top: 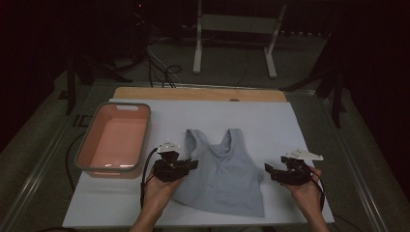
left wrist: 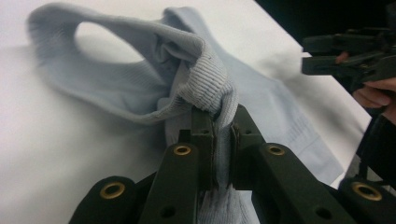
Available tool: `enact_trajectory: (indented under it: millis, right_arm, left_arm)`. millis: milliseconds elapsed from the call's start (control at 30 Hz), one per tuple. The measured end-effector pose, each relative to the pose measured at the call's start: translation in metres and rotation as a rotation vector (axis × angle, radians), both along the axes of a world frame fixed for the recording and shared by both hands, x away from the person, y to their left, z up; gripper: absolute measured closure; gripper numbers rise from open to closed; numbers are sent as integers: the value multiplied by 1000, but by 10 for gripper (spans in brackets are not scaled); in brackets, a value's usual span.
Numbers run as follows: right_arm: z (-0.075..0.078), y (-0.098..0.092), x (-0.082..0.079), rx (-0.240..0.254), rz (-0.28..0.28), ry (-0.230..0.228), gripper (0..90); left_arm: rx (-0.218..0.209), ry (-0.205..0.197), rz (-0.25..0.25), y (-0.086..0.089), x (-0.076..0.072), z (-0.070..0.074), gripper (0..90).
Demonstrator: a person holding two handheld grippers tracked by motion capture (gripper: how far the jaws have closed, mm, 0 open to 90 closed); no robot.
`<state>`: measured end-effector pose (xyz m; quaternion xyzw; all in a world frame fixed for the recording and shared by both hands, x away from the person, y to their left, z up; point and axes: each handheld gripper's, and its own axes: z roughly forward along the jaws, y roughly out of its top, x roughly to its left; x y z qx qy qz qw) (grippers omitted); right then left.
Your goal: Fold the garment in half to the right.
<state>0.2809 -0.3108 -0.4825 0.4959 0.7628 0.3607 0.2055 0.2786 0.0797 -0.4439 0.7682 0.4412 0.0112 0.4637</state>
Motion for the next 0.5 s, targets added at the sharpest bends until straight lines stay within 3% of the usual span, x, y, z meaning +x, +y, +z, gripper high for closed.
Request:
enact_trajectory:
  millis: [500]
  right_arm:
    - [0, 0, -1, -4, 5, -2, 249]
  left_arm:
    - [3, -33, -112, -49, 4, 7, 841]
